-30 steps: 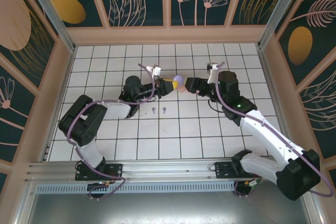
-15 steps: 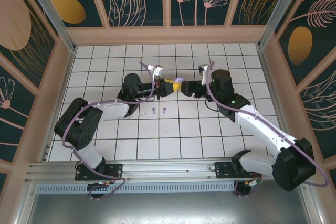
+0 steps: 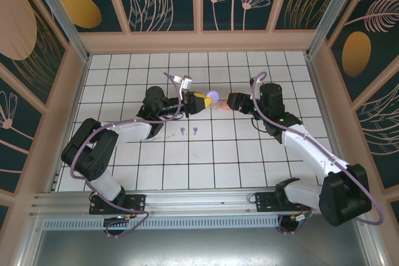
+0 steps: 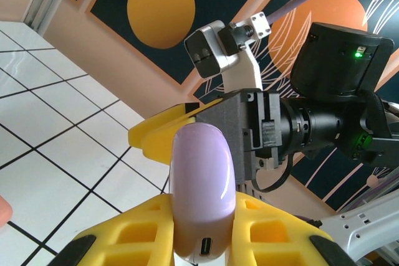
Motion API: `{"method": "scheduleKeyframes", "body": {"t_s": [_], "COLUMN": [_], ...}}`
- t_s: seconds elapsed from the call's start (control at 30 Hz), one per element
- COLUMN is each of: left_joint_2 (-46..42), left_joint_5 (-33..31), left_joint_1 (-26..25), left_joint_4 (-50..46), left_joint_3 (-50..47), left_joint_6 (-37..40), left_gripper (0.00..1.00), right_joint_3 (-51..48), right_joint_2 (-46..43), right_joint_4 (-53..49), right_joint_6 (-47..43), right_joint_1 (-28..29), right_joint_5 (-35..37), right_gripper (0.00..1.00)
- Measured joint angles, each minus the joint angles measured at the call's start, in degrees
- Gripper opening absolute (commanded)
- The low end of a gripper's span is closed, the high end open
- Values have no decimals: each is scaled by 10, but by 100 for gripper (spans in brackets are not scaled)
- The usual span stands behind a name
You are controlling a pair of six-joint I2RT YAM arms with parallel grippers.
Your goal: Insert wireless bluetooth earbuds into charging case
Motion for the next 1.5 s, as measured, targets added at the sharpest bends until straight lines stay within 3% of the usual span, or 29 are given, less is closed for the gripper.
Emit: {"method": "scheduleKeyframes", "body": {"t_s": [0.33,0.77,1.23,1.5], "left_joint_2": [0,0,0,0], "left_joint_5": [2,-3,2,12], "left_joint_1": [0,1,0,0], "left_joint_4": [0,-4,0,8], "left_joint_3": [0,0,0,0], "left_joint_6": [0,0,0,-5], "left_gripper": [0,0,0,0], "right_joint_3": [13,39,-3,-3], "right_joint_2": [-47,11,46,-27], "right_joint_4": [11,31,54,44], "right_joint_6": [10,10,27,10], "right_joint_1": [31,59,-12,-16], "right_joint_5": [-81,-76,-51,-129], "right_gripper": [67,65,62,61]}}
